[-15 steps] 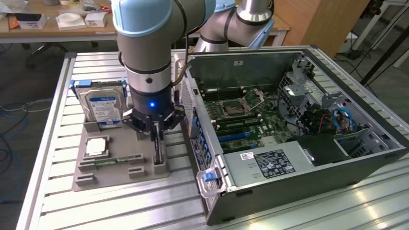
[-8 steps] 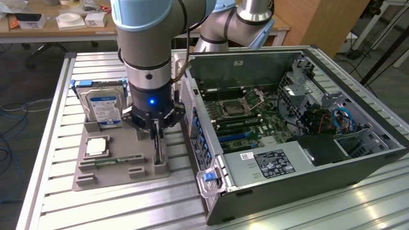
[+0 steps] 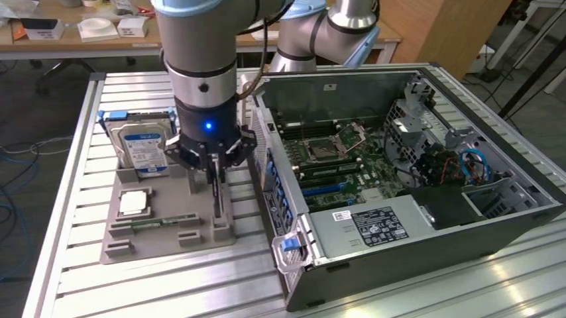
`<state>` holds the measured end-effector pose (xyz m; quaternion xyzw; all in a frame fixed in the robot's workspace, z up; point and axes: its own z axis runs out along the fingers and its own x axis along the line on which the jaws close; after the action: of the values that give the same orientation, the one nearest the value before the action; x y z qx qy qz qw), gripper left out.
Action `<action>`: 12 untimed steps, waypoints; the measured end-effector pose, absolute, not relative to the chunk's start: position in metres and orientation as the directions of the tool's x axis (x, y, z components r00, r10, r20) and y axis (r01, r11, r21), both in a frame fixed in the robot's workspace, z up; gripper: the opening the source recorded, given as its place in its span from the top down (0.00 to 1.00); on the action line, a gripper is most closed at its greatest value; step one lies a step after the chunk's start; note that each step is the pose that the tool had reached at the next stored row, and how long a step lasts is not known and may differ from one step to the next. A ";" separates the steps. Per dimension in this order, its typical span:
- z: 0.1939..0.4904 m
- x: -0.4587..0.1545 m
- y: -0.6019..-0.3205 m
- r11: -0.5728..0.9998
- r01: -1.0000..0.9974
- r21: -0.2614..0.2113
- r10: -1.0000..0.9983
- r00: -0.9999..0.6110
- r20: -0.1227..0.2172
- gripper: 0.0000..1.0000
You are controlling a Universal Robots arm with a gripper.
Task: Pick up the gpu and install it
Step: 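Pick up the gpu and move the gpu toward the slot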
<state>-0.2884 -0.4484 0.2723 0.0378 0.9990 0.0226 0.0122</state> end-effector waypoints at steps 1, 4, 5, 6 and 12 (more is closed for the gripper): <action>0.276 -0.288 -0.448 0.996 0.075 0.046 0.076 -0.997 -0.023 0.74; 0.287 -0.289 -0.448 0.996 0.075 0.046 0.076 -0.997 -0.023 0.74; 0.287 -0.289 -0.448 0.996 0.075 0.046 0.076 -0.997 -0.023 0.74; 0.287 -0.289 -0.448 0.996 0.075 0.046 0.076 -0.997 -0.023 0.74; 0.288 -0.289 -0.448 0.996 0.075 0.046 0.076 -0.997 -0.023 0.74</action>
<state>-0.2885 -0.4484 0.2878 0.0378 0.9989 0.0227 0.0124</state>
